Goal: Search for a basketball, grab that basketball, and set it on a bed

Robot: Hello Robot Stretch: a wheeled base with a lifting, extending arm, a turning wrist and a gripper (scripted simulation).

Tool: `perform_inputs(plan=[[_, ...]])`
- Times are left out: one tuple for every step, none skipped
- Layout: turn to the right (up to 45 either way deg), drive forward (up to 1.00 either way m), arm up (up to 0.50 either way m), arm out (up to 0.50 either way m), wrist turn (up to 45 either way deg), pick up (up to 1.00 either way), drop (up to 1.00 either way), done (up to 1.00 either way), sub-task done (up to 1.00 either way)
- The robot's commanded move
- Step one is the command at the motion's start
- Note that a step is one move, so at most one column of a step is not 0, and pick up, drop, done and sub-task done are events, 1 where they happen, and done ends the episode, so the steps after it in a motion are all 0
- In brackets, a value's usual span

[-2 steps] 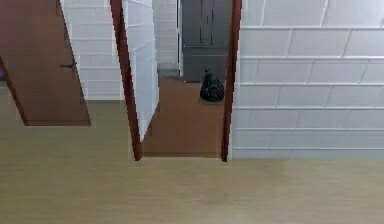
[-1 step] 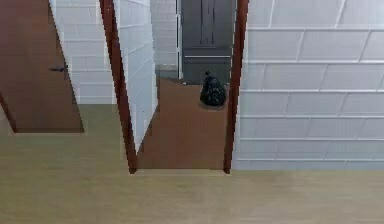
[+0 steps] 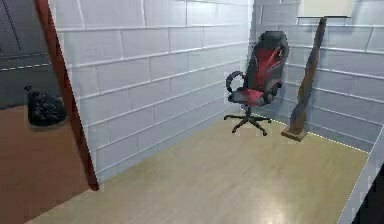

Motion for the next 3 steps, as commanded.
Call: perform_inputs(plan=[[45.0, 0.00, 0.00, 0.00, 0.0, 0.00, 0.00, 0.00, 0.00], [0.0, 0.05, 0.00, 0.00, 0.0, 0.00, 0.00, 0.00, 0.00], [-45.0, 0.00, 0.00, 0.00, 0.0, 0.00, 0.00, 0.00, 0.00]])
